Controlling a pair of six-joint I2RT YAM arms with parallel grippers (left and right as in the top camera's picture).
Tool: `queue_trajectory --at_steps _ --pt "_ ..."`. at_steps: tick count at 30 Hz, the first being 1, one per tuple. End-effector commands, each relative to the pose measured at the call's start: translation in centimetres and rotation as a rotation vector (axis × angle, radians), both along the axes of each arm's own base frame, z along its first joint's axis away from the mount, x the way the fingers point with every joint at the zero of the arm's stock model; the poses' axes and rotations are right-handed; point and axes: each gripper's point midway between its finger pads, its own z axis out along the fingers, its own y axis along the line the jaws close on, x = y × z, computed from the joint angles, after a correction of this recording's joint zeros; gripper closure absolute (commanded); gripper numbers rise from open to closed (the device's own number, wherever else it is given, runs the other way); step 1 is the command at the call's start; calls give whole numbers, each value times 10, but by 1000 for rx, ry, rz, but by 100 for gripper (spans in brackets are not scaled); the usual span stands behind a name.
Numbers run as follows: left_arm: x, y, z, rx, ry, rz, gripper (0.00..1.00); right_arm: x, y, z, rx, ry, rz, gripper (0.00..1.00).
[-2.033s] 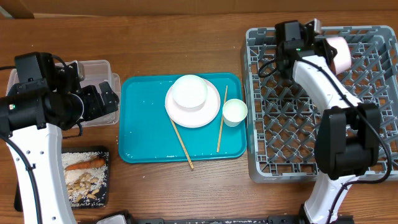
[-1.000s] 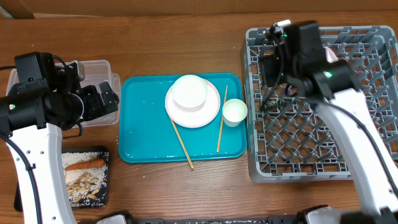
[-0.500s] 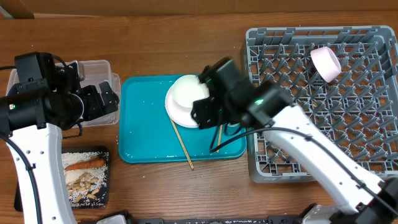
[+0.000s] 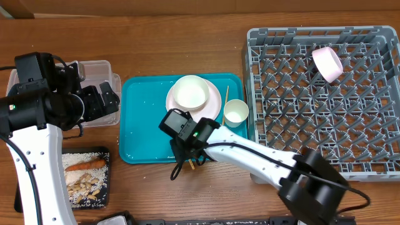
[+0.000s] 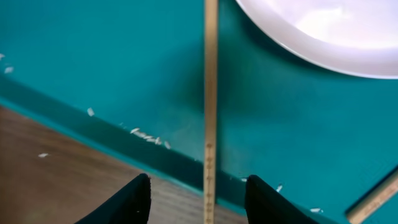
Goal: Sort waste into correct bins and load items into the dishwasher
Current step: 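Carry the chopstick right and release it into the dish rack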
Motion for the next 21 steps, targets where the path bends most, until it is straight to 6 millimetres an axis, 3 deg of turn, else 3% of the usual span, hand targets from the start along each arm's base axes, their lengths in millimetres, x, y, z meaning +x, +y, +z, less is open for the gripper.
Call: queue_trajectory --at_steps 1,5,10,17,21 --pt "2 3 6 17 -20 -6 0 4 -2 -17 -37 -10 -26 49" --pt "2 3 6 17 -20 -6 0 6 -1 -30 -50 -3 -25 51" --pt "2 3 6 17 -20 -6 0 6 5 -40 -45 -1 -20 61" --pt "2 3 6 17 -20 -6 0 5 4 -41 -49 5 -19 72" --pt "2 3 6 17 -20 -6 0 2 5 -42 -43 22 -14 82"
